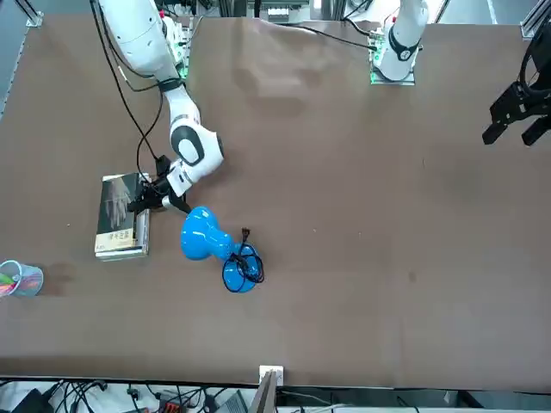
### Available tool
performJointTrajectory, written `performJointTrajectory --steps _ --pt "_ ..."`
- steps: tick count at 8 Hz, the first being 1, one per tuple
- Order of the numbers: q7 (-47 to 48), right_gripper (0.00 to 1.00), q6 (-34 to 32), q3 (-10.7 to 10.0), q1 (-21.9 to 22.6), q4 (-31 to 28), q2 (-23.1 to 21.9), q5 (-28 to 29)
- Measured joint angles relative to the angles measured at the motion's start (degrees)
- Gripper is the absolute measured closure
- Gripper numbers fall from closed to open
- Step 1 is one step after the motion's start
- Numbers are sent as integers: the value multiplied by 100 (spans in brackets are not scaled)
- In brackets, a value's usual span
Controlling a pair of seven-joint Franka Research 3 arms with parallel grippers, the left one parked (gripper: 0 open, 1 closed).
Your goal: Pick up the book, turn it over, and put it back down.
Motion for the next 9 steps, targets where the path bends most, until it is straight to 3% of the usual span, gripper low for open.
performJointTrajectory --steps 5,6,7,9 --pt "15 87 -30 -2 0 0 25 8" --pt "18 77 -30 -2 0 0 25 8" --pt "20 72 -30 -3 0 1 25 8" --pt "21 33 -30 -9 0 1 25 8"
